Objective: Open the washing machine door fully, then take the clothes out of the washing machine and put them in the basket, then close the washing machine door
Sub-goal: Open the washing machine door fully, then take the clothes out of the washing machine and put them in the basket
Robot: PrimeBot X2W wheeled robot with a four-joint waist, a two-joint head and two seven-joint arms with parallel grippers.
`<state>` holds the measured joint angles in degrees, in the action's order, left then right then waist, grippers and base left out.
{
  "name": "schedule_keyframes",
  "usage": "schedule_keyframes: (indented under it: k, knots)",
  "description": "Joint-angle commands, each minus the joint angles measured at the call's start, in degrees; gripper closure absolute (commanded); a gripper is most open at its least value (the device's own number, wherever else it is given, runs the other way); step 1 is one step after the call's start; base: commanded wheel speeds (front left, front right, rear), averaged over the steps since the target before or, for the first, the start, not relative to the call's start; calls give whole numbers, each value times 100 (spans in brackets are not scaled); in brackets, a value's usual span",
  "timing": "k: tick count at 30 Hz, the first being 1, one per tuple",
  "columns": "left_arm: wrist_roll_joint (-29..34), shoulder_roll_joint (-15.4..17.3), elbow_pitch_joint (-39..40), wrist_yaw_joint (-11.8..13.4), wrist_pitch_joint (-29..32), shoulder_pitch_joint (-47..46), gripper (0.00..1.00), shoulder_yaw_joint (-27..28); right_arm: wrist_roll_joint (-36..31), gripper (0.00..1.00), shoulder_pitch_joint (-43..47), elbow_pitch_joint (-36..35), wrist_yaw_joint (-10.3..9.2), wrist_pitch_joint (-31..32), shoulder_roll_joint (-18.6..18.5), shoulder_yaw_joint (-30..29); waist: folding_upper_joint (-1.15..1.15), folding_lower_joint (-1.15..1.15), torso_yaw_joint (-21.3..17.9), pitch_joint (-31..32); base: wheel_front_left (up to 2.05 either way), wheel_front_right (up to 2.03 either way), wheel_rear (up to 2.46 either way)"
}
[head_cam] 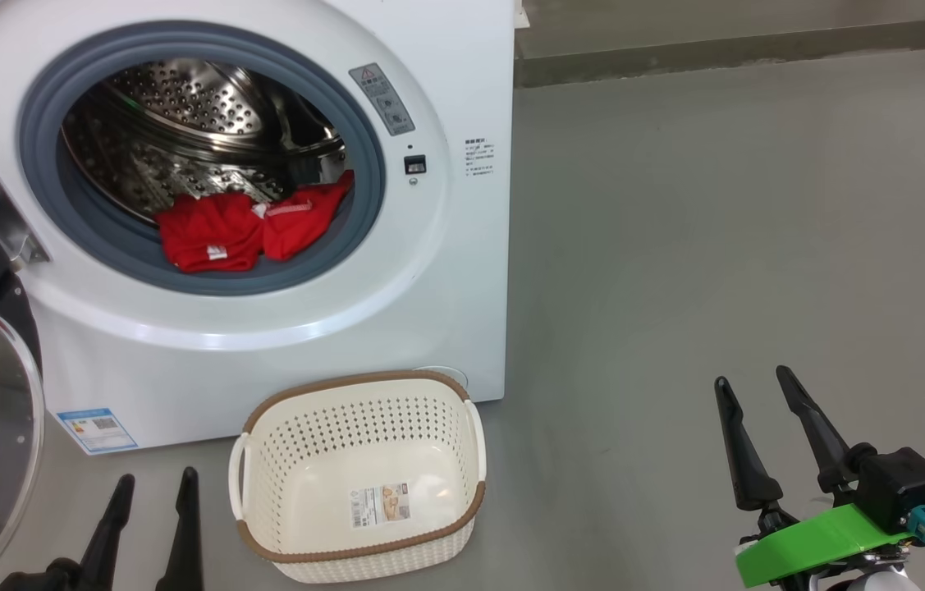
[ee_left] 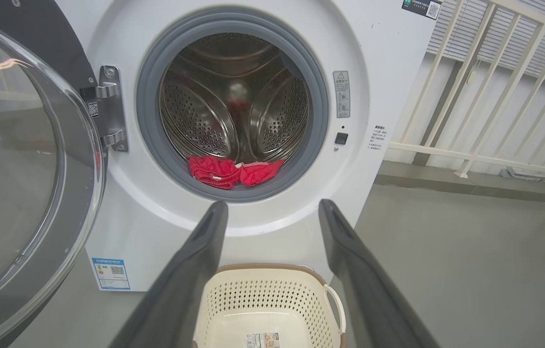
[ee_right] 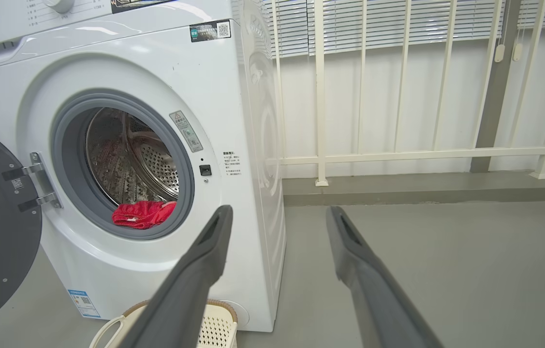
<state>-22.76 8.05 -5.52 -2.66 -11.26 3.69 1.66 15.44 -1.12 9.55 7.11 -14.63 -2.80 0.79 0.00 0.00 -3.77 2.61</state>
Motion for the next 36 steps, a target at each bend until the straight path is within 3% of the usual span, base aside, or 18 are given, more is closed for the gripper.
schedule_keyframes:
  k: [1,15,36]
  knots:
    - [36,113,125,52,-32,-68,0,167,-92,0,-77,-122,37,-37,-8,115,0,0,5,6,0,0,0]
    - [185,192,129,284,130,-64,0,99,-117,0,-46,-69,37,-37,-8,139,0,0,40,16,27,-29,3]
    - [97,226,303,244,12,-81,0,-3,-94,0,-70,0,37,-37,-32,207,0,0,99,-25,147,-147,1]
